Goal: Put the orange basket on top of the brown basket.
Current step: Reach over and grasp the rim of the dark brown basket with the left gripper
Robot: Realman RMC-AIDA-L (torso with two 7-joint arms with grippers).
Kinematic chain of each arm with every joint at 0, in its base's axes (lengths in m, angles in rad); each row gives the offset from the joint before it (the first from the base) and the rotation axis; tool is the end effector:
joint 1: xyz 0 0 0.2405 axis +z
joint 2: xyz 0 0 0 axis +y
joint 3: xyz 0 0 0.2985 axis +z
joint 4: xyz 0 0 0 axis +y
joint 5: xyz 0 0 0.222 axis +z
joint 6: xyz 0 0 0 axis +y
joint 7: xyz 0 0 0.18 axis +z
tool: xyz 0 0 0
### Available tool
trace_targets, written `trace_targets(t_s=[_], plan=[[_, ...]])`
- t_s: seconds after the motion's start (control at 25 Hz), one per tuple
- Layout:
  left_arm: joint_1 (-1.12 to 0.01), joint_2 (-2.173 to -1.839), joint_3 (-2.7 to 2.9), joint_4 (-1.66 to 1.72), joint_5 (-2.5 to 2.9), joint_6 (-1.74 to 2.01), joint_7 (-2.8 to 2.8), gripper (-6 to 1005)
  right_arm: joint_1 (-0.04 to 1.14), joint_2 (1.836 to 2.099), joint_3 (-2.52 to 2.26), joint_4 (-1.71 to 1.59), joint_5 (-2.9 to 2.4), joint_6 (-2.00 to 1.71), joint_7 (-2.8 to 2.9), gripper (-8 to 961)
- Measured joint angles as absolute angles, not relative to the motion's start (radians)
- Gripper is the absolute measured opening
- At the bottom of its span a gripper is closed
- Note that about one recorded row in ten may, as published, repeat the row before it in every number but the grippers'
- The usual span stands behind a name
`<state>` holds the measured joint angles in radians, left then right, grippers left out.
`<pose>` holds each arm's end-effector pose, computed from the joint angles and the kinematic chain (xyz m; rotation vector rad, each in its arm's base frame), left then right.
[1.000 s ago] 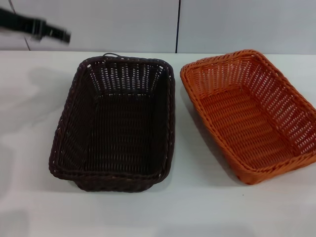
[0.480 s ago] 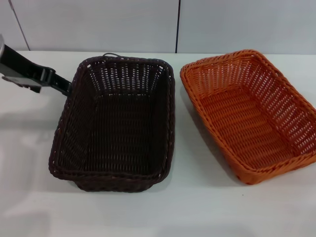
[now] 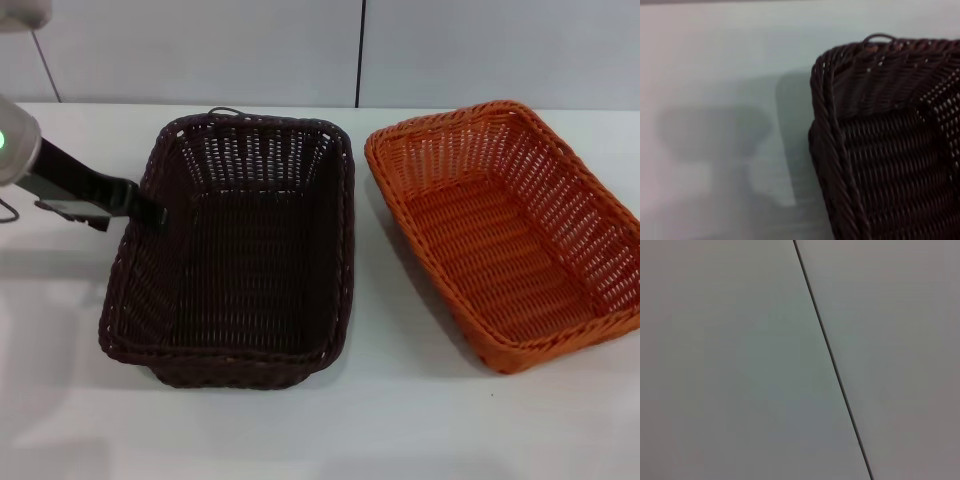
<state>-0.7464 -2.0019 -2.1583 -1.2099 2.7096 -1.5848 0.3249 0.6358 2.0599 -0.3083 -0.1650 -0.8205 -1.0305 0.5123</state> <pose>-0.2468 0.4526 0.0368 -2.1373 -1.4479 0.2362 0.3713 0.4664 0.0631 -1.2470 0.7031 0.8808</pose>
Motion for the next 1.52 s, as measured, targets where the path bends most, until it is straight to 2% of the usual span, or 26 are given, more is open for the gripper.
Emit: trace_targets(t_s=[0.84,1.12,1.2,1.44,1.52], plan=[[-0.746,-2.012,-2.150,-1.101,2.714,-1.497,0.331,749,0.637,2.060,-0.308,-0.165,-0.821,-1.005,0.512,679],[-0.748,-2.015,-2.149,-1.102,2.713,-1.504,0.338,559,0.631,2.060,-0.308,-0.166,-0.821,-1.005,0.512,679],[-0.749,-2.016,-2.149,-1.103,2.711,-1.509,0.339,313,0.629,2.060,-0.308,-0.166,-0.821,-1.005,0.512,679],[-0.741,-2.018,-2.150,-1.140,2.707,-1.520,0.340,210,0.628,2.060,-0.308,-0.164,-0.821,-1.004,0.512,679],[-0.733,-2.020,-2.152,-1.165,2.707,-1.526,0.340,210,0.628,2.060,-0.308,-0.163,-0.821,-1.004,0.512,679]])
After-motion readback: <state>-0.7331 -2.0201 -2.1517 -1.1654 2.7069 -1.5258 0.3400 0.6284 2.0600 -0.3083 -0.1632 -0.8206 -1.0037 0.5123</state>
